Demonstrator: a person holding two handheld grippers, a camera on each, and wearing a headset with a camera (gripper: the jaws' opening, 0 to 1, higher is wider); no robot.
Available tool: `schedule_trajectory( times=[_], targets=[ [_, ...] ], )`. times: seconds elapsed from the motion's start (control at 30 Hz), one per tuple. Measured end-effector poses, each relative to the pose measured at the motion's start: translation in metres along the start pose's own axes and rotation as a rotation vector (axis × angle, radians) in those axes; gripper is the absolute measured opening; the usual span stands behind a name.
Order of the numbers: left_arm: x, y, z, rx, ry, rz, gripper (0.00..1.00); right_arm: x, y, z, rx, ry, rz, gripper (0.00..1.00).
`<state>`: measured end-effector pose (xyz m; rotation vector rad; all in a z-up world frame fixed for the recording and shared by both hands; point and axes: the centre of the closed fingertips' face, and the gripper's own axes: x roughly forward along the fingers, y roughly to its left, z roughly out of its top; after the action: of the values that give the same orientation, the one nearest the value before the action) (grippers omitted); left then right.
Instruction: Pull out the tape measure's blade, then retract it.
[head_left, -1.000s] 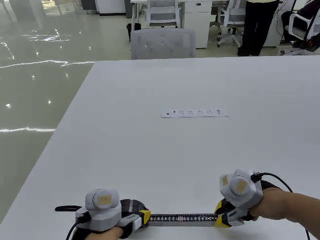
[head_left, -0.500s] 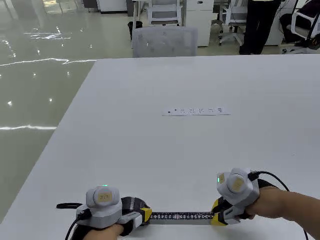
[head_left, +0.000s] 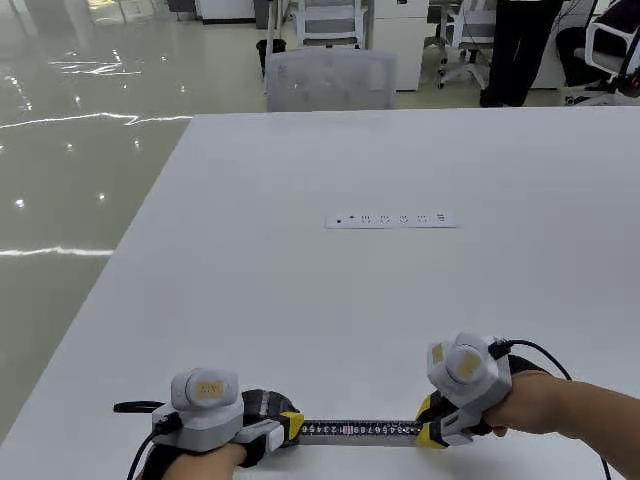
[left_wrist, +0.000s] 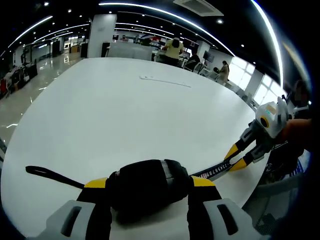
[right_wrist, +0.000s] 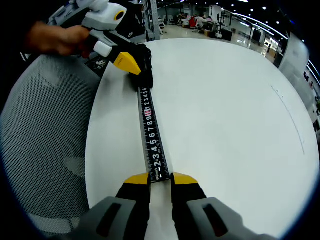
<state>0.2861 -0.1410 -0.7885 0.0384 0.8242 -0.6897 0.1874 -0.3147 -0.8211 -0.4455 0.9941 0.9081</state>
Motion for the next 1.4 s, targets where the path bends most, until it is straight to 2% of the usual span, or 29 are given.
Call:
schedule_trajectory(
  times=[0.47, 0.93, 1.4],
  targets=[
    [-0.001, 0.000, -0.001, -0.007, 0.002, -0.010, 0.57, 0.003, 0.001, 0.005, 0.005, -0.001, 0.001, 0.14],
    [-0.001, 0.000, 0.000, -0.016, 0.022, -0.045, 0.56, 0.003, 0.002, 0.006, 0.007, -0.007, 0.004, 0.14],
    [-0.002, -0.001, 0.000, -0.022, 0.019, -0.036, 0.56, 0.007, 0.003, 0.011, 0.028, -0.006, 0.007, 0.14]
  ],
)
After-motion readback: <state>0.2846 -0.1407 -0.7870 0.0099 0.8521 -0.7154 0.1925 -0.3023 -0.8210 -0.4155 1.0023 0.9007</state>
